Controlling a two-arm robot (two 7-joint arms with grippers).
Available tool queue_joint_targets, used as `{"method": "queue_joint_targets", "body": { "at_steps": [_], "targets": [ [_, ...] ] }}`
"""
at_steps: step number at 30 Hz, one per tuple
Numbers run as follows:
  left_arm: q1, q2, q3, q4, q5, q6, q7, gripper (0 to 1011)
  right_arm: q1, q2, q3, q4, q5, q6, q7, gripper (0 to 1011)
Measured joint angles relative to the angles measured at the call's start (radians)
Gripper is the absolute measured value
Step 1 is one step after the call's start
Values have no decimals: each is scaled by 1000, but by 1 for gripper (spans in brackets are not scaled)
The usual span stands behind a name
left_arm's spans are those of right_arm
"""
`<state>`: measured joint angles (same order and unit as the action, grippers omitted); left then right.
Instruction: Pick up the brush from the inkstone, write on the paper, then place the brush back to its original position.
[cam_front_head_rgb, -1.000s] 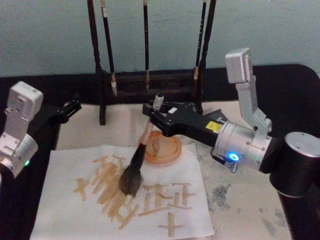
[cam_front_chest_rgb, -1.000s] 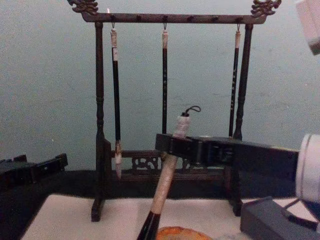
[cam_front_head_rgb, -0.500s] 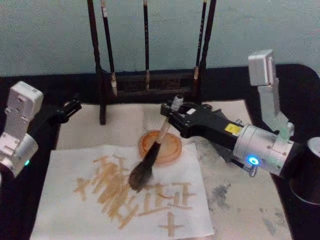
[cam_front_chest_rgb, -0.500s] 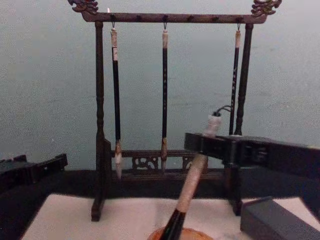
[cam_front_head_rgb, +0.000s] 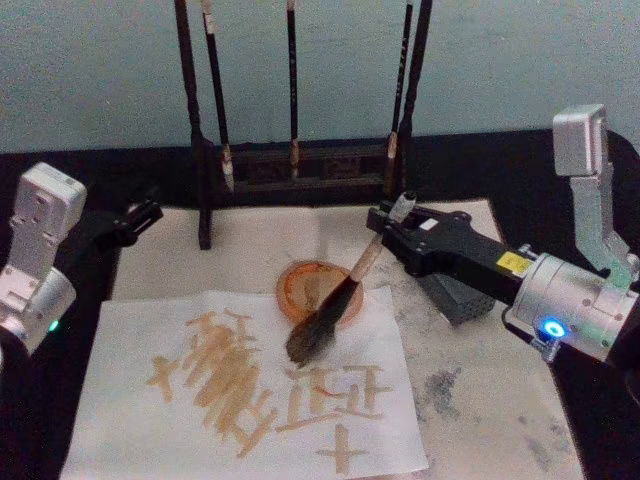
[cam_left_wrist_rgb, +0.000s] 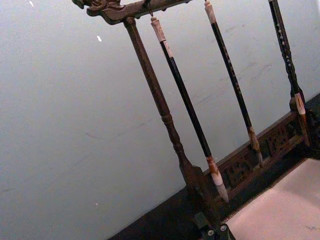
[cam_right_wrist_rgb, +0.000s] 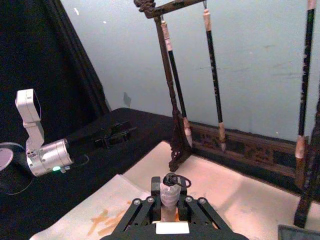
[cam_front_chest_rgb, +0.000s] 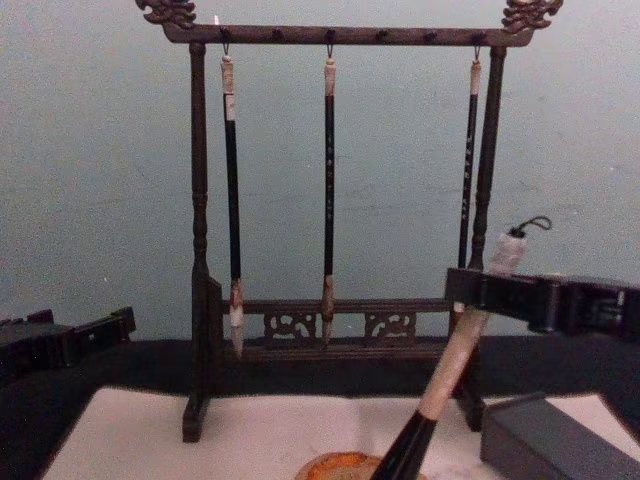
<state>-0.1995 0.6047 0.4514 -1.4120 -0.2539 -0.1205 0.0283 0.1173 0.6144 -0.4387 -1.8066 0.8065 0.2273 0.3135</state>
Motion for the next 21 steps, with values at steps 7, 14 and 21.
{"method": "queue_joint_targets", "body": {
  "at_steps": [7,14,21],
  "targets": [
    [0,0,0,0,0,0,0,1002,-20,14,21,-28,16,-11,3,179],
    [0,0,0,0,0,0,0,1002,-5,5,6,-39,27,-14,26,179],
    [0,0,0,0,0,0,0,1002,40,-24,-41,-38,26,-12,50,178]
  ]
}}
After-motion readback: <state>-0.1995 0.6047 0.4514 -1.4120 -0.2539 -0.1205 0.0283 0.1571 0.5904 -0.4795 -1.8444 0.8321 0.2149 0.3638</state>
